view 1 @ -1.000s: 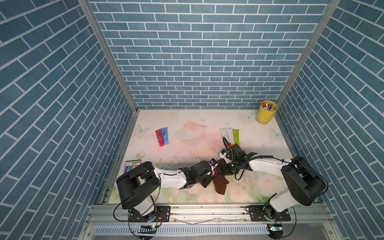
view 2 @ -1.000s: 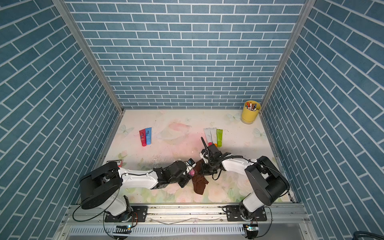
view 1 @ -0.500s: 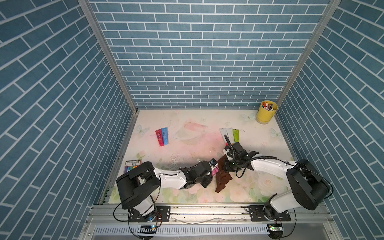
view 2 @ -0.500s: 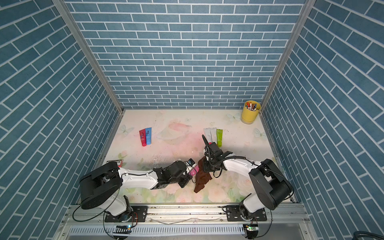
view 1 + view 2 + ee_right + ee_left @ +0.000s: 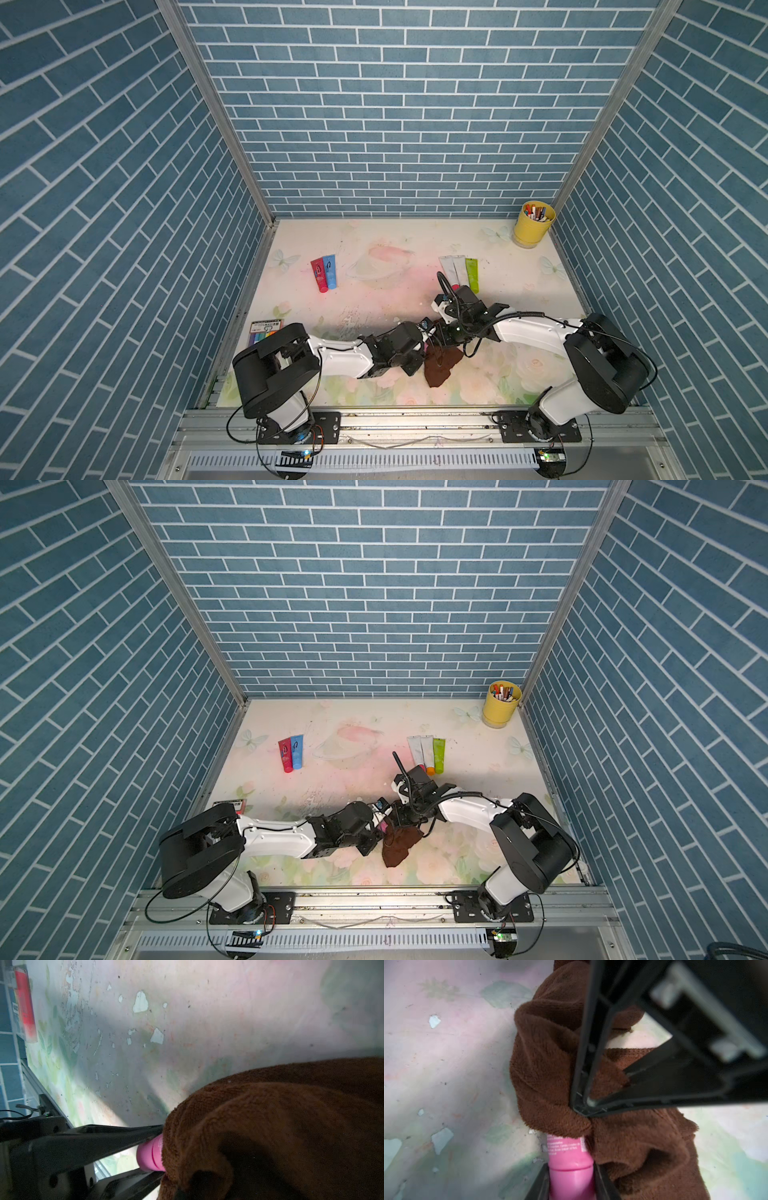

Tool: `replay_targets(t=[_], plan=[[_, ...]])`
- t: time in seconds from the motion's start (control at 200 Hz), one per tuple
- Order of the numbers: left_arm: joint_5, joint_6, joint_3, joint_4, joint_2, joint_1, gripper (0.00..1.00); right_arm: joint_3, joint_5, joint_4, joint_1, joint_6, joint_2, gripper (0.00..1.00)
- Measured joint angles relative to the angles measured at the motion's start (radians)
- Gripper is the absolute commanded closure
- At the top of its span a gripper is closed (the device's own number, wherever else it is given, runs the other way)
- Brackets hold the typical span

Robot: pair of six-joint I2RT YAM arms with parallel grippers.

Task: Wipe the surface of the toothpaste tube
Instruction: Wipe the dirt from the toothpaste tube.

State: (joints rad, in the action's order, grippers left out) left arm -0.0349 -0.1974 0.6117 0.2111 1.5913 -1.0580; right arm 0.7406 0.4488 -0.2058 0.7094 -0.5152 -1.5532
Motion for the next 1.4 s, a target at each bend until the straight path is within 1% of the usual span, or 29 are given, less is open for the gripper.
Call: replay_targets(t=[0.06,0.13,0.375,0.495,0.61,0.71,0.91,1.025,1.25,1.35,1.4], plan=[[0.001,0.0,-0.004,0.007,0.0,0.0,1.0,0.003,0.018,-0.006,-0.021,0.0,-0.01,1.0],[0.003,0.0,-0.006,0.015,0.0,0.0,1.0,0.014,0.006,-0.027,-0.034,0.0,-0.014,1.0],[0.008,0.0,-0.018,0.043,-0.013,0.0,1.0,0.033,-0.182,-0.085,-0.052,0.0,-0.002,1.0],[0.009,0.0,-0.019,0.056,-0.019,0.0,1.0,0.027,-0.225,-0.087,-0.063,0.0,0.005,1.0],[0.01,0.0,-0.018,0.056,-0.019,0.0,1.0,0.008,-0.205,-0.057,-0.065,0.0,0.016,1.0],[0.011,0.0,-0.018,0.051,-0.019,0.0,1.0,0.002,-0.192,-0.041,-0.044,0.0,0.019,1.0],[0.012,-0.001,-0.019,0.005,-0.017,0.0,1.0,0.0,-0.161,0.004,0.054,-0.01,0.022,1.0],[0.012,-0.002,-0.018,0.003,-0.015,0.001,1.0,-0.02,-0.13,0.045,0.073,-0.023,0.029,1.0],[0.012,-0.007,-0.018,0.003,-0.015,0.001,1.0,-0.023,-0.113,0.053,0.058,-0.029,0.023,1.0],[0.012,-0.008,-0.018,0.006,-0.015,0.001,1.0,-0.025,-0.06,0.049,-0.001,-0.027,0.014,1.0],[0.012,-0.007,-0.018,0.015,-0.015,0.002,1.0,-0.026,-0.053,0.041,-0.031,-0.024,0.013,1.0]])
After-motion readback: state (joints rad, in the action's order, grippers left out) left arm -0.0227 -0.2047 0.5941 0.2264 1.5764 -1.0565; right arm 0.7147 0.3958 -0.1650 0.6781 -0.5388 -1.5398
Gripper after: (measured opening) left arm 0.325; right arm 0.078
